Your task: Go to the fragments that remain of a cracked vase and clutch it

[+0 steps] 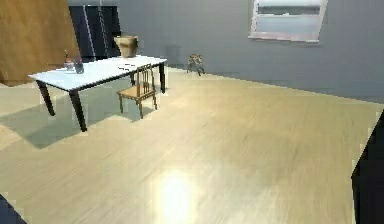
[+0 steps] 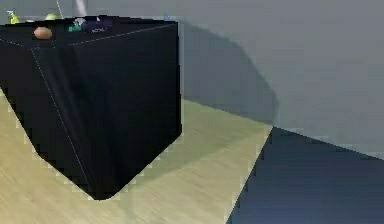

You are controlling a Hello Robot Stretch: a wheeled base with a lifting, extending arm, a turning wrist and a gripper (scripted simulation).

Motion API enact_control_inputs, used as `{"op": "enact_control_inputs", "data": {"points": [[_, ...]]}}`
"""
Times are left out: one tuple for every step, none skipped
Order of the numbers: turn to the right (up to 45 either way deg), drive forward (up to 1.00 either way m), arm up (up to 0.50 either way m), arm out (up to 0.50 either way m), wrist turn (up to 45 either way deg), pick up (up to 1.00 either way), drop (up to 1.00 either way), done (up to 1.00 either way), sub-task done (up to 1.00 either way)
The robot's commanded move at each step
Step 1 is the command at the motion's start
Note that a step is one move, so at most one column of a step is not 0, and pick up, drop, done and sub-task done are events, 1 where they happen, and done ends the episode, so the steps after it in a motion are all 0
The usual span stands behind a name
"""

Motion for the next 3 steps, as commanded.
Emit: {"op": "enact_control_inputs", "data": {"points": [[0.0, 1.0, 0.0, 0.0, 0.0, 0.0, 0.0, 0.0, 0.0], [0.0, 1.0, 0.0, 0.0, 0.0, 0.0, 0.0, 0.0, 0.0], [0.0, 1.0, 0.0, 0.0, 0.0, 0.0, 0.0, 0.0, 0.0]]}}
